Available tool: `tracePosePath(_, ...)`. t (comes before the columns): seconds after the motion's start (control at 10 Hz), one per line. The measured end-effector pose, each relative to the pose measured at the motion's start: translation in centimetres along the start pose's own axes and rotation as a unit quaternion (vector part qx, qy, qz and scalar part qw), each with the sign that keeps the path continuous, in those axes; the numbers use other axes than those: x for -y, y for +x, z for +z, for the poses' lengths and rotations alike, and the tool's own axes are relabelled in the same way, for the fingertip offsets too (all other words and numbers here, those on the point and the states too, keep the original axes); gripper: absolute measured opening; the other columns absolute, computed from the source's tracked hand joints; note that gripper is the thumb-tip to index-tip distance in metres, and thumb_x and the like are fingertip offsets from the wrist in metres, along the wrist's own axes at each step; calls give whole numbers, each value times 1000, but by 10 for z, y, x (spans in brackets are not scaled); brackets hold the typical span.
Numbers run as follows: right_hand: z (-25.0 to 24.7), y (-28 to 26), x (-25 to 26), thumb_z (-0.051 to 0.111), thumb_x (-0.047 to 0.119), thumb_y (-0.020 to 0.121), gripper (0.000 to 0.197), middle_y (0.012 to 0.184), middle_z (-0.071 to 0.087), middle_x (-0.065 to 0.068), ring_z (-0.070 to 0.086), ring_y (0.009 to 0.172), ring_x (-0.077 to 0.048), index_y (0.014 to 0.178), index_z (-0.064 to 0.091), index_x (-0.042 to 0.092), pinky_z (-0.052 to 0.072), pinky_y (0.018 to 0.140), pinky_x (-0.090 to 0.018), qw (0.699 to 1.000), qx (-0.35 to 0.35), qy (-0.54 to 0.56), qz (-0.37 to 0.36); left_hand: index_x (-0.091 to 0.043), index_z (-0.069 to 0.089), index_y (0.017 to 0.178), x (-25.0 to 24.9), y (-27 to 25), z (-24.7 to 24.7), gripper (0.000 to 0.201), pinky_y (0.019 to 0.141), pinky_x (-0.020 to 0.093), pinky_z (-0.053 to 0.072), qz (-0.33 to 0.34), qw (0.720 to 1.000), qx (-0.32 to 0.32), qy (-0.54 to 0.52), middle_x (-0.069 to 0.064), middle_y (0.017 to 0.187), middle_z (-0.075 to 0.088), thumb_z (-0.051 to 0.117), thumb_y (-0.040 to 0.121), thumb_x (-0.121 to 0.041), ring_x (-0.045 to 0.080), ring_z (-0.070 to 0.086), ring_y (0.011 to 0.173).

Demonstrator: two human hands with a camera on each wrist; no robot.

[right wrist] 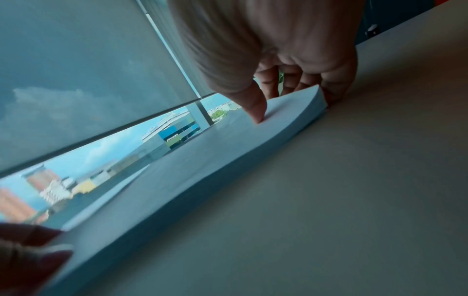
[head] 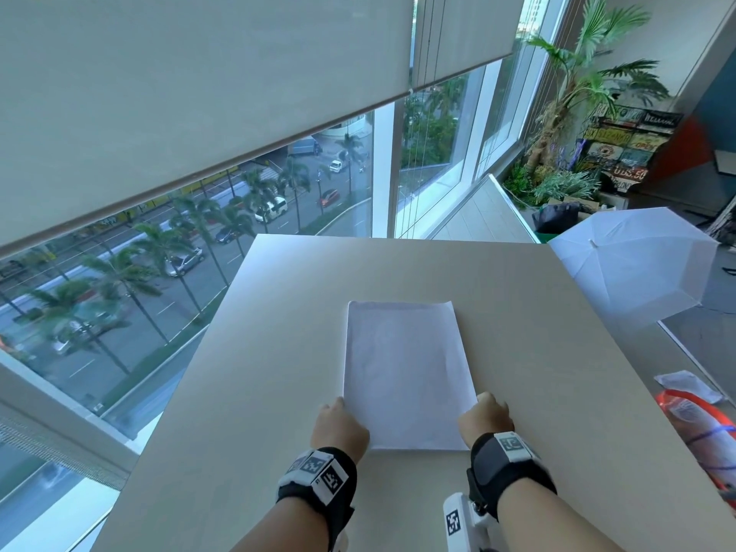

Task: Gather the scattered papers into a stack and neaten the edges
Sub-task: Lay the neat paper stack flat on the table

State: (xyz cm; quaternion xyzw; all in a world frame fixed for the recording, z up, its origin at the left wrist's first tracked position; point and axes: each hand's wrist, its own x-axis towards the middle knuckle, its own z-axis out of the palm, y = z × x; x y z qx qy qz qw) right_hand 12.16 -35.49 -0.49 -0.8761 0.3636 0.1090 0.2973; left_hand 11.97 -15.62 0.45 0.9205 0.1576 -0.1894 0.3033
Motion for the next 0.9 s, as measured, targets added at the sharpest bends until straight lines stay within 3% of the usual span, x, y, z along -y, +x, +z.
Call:
tracePosePath(0.1, -2, 6, -1, 41, 3, 81, 30, 123, 54, -22, 55, 105, -38, 105, 58, -1, 45, 88, -38, 999, 19, 33, 4, -4, 49, 117, -5, -1, -2, 36, 91, 27, 39, -3, 1000, 0, 9, 16, 126, 49, 40, 83, -6, 29, 52, 115)
tracePosePath(0.2, -4, 9, -2, 41, 2, 79, 9, 116, 57, -23, 48, 82, -32, 78, 50, 5, 38, 73, -32, 999, 26, 37, -9, -3, 49, 118, -8, -3, -6, 37, 87, 26, 39, -3, 1000, 3, 16, 15, 128, 48, 38, 83, -5, 28, 54, 114)
tracePosePath(0.3, -3, 11, -3, 40, 3, 76, 12, 109, 54, -22, 43, 76, -30, 65, 41, 8, 35, 70, -31, 998, 34, 48, -12, -2, 49, 117, -11, -5, -9, 37, 82, 25, 38, 3, 1000, 13, 16, 14, 126, 48, 36, 83, -4, 28, 54, 111)
tracePosePath(0.4, -5, 10, -2, 41, 4, 75, 9, 104, 51, -20, 42, 75, -30, 67, 42, 8, 35, 70, -30, 997, 47, 55, -13, -2, 50, 116, -12, -5, -11, 36, 80, 25, 38, 4, 1000, 17, 14, 14, 123, 49, 37, 82, -4, 28, 54, 102)
tracePosePath(0.5, -5, 10, -3, 44, 5, 74, 27, 94, 36, -12, 35, 75, -27, 57, 26, 15, 31, 69, -28, 997, 58, 51, -11, -1, 50, 115, -13, -3, -10, 36, 84, 25, 38, 8, 999, 25, 25, 6, 97, 47, 35, 82, -1, 26, 51, 109)
tracePosePath(0.6, -4, 8, -2, 46, 9, 74, 15, 100, 39, -13, 40, 77, -31, 64, 37, 12, 36, 72, -29, 997, 54, 58, -6, -1, 50, 114, -13, -2, -11, 37, 90, 26, 40, 11, 999, 30, 40, 6, 95, 44, 34, 81, 0, 25, 47, 111)
tracePosePath(0.7, -4, 4, -4, 48, 13, 76, 13, 121, 44, -16, 47, 90, -34, 89, 49, 11, 41, 81, -33, 996, 63, 70, 3, 0, 48, 115, -11, -5, -11, 36, 93, 28, 40, 18, 998, 36, 51, 0, 80, 39, 35, 82, 0, 26, 46, 114)
tracePosePath(0.8, -8, -2, -8, 50, 21, 72, 31, 130, 44, -18, 46, 98, -32, 102, 48, 14, 41, 84, -35, 993, 76, 89, -6, 0, 50, 115, -5, -4, -11, 35, 91, 32, 42, 4, 1000, 25, 9, 10, 100, 54, 43, 83, -9, 30, 51, 107)
tracePosePath(0.9, -21, -7, -17, 51, 26, 80, 56, 137, 37, -19, 45, 119, -35, 132, 44, 8, 38, 90, -35, 992, 90, 92, 5, -1, 52, 119, 14, -6, -17, 40, 92, 36, 44, -5, 1000, -7, -9, 20, 124, 56, 48, 86, -22, 36, 54, 114)
